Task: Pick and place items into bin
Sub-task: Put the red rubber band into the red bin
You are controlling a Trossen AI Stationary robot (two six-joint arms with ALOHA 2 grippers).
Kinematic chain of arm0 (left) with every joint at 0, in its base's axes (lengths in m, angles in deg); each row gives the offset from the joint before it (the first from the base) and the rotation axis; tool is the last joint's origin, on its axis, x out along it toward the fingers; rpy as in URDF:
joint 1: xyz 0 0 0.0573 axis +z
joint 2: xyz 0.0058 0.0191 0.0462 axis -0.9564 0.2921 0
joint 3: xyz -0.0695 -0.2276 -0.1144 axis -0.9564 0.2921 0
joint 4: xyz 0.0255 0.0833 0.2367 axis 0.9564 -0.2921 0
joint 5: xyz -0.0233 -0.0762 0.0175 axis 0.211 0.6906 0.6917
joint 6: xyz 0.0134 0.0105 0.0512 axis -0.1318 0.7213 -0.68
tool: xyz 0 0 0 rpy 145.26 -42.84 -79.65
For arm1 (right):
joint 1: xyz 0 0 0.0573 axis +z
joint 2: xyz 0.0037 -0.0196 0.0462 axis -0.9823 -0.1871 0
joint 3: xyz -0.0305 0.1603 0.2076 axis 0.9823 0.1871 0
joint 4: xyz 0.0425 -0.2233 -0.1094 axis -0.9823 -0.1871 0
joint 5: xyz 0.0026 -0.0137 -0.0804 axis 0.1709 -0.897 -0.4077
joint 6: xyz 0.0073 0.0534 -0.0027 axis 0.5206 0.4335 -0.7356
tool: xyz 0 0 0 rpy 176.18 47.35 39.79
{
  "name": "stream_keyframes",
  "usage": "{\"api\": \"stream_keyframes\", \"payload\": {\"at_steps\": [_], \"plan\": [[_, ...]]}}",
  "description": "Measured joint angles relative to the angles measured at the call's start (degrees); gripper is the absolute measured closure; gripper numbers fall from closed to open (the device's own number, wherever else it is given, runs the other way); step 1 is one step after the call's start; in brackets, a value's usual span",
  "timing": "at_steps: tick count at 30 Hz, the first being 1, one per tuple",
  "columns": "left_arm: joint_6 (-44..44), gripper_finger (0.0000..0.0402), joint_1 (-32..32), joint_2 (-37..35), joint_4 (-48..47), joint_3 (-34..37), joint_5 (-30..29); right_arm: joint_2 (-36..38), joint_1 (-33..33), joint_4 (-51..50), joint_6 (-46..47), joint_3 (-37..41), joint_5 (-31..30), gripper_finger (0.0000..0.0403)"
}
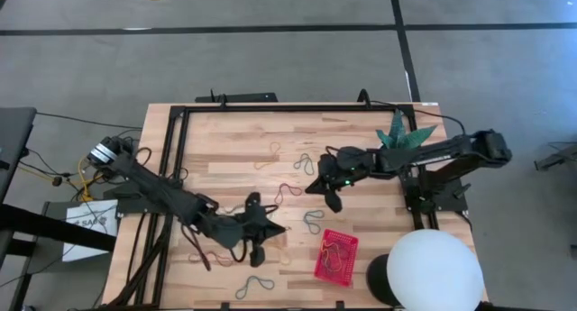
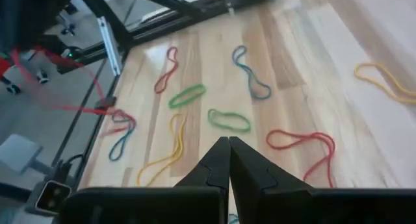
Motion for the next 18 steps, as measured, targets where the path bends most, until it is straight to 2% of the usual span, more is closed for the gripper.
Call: {"api": "stream_keyframes", "payload": {"at_steps": [4,8,13,15,18], "plan": [[-3.15,0.0401,2.10,5.27,6.78,0.00,4.29,-1.25,-1.77,3.47,-0.05,-0.82,0.96,0.0401],[-7.71,0.0401,4.64,10.38,17.51,0.00,9.09,-0.56,-2.59,3.94,-2.95,-2.81,0.16,0.0401],[-14.97,0.0401,7.30,14.55,31.80,-0.03,21.17,0.18,-2.42,3.18,-7.65,-4.20,-4.90,0.0401],[-15.07,0.0401,8.11,14.94,33.26,-0.07,23.17,0.27,-2.42,3.16,-8.96,-4.25,-6.99,0.0401],[-15.07,0.0401,8.96,14.94,31.37,-0.09,22.39,0.32,-2.36,1.48,-10.43,-4.26,-9.31,0.0401]]}}
